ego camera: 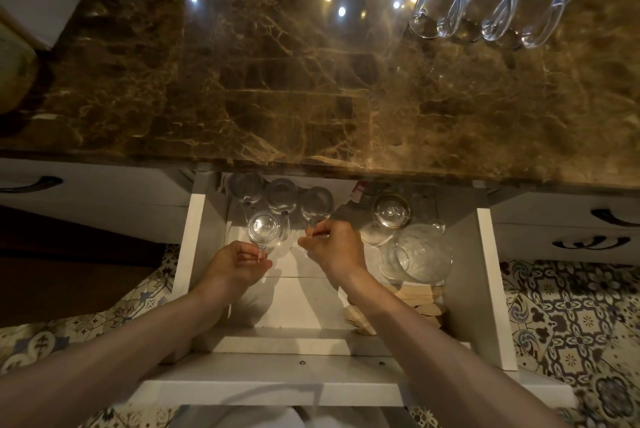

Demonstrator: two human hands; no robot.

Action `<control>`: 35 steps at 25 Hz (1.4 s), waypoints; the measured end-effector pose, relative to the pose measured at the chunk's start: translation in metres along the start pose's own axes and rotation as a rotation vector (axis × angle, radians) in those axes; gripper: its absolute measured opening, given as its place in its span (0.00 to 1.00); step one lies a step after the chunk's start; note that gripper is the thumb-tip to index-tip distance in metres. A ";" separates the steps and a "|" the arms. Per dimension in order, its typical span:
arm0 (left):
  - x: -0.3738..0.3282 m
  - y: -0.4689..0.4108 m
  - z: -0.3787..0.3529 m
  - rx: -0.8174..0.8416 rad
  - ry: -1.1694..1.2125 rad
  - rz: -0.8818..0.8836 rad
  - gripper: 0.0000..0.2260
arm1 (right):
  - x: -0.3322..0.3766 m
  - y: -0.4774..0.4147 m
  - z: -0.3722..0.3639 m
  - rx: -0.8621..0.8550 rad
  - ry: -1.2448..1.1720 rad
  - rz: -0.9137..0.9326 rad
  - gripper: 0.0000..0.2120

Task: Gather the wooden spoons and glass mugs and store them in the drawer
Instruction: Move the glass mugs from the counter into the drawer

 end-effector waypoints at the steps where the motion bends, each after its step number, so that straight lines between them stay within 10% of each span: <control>1: 0.003 0.004 -0.001 0.039 0.008 0.052 0.07 | 0.001 0.002 -0.001 0.035 0.085 0.005 0.05; 6: -0.005 0.029 -0.002 0.385 -0.232 0.166 0.39 | 0.015 0.020 0.005 0.304 0.431 0.008 0.20; 12: -0.070 0.053 -0.001 0.533 -0.810 -0.117 0.36 | 0.078 0.042 0.053 0.382 0.462 0.146 0.11; 16: -0.143 0.076 -0.017 0.520 -0.655 -0.381 0.26 | 0.115 0.051 0.095 0.310 0.369 0.244 0.12; 26: -0.273 0.056 -0.091 0.338 -0.135 -0.705 0.06 | 0.167 0.017 0.214 -0.351 -0.177 0.469 0.08; 35: -0.335 0.010 -0.140 0.111 -0.121 -0.768 0.16 | 0.178 -0.016 0.274 -0.694 -0.088 0.488 0.15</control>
Point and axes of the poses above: each hand's wrist, its own y-axis away from the middle knuckle, its own z-axis out of the back of the hand, x = y × z, the point moved 8 cm from there along -y, towards the middle knuckle, and after that the axes turned 4 degrees about -y, right-handed, at the moved point
